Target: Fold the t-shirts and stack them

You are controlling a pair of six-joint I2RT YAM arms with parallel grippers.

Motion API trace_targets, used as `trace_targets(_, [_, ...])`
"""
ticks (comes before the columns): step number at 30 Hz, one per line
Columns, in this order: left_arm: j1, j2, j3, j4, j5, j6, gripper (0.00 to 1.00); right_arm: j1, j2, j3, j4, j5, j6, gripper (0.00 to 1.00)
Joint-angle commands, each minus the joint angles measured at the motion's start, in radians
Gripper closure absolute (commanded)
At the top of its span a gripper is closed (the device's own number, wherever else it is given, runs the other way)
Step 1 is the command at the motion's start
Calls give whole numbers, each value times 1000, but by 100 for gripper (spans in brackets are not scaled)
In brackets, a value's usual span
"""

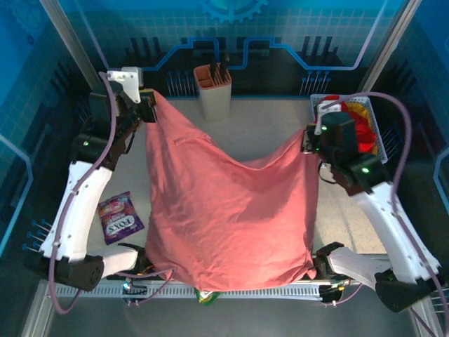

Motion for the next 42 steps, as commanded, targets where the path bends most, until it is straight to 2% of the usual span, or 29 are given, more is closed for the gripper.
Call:
trace_targets(1, [60,53,-41,146,67,-127,100,-64,56,-81,158,-47,48,100])
trace_targets(7, [114,298,17,174,77,-214,100,-205,292,-105,385,-154,87,100])
trace_targets(13, [129,461,130,135,125,-253,100,-279,488,-15,423,-272,82,100])
trace_targets(19, [131,454,49,164,121,-278,100,-300,568,-25,455,-320,45,100])
trace_targets(24, [141,431,28,97,95,-283,100,-325,575,-54,439,-344,34,100])
trace_targets(32, [232,386,-36,-18,241,-393,100,-356,541,-107,345,-349,27,100])
trace_targets(42, [257,318,-143,-130,315,-440,100,-355,516,-146,222,-322,-16,100])
